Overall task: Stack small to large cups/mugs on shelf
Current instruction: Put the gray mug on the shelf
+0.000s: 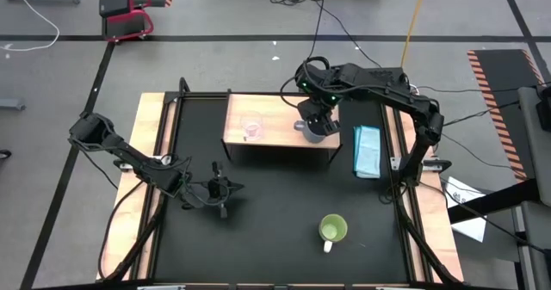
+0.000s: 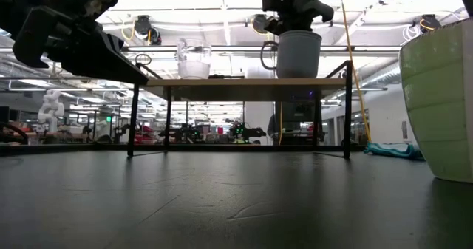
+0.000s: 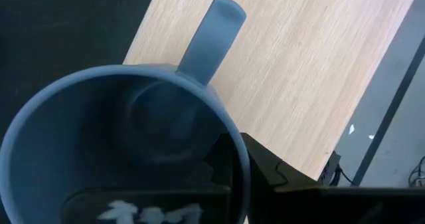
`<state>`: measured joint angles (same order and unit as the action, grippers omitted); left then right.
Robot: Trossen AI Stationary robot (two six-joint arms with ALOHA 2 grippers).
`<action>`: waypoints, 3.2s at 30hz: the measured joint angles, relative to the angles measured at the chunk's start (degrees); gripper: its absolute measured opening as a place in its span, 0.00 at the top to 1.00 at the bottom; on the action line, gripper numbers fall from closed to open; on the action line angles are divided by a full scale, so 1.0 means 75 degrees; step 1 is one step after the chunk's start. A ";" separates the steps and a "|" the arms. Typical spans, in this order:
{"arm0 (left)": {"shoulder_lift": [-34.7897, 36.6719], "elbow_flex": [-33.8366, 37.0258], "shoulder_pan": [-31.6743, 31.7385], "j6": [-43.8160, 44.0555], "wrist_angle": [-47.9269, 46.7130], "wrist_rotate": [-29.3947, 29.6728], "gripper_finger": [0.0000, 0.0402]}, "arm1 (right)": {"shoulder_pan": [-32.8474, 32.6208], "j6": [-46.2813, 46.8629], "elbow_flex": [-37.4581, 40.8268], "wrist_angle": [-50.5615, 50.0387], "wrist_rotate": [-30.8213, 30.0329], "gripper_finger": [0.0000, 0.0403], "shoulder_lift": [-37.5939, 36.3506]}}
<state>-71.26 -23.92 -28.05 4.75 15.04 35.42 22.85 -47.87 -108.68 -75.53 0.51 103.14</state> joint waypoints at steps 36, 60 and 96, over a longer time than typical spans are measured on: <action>0.0000 0.0648 0.0001 -0.0070 0.0838 -0.0146 0.98 | 0.0010 0.0591 -0.0204 0.0219 0.0353 0.91 0.0125; 0.0000 0.0650 0.0000 -0.0050 0.0838 -0.0146 0.98 | -0.0597 0.1277 -0.0854 0.0517 -0.0989 0.63 -0.0614; 0.0000 0.0647 0.0000 -0.0575 0.1160 -0.0184 0.98 | -0.5061 0.5440 0.6704 0.5065 -0.2095 1.00 -0.6637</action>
<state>-71.26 -19.07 -28.05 0.44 23.74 34.04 -15.11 -7.07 -58.41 -37.54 -15.20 53.36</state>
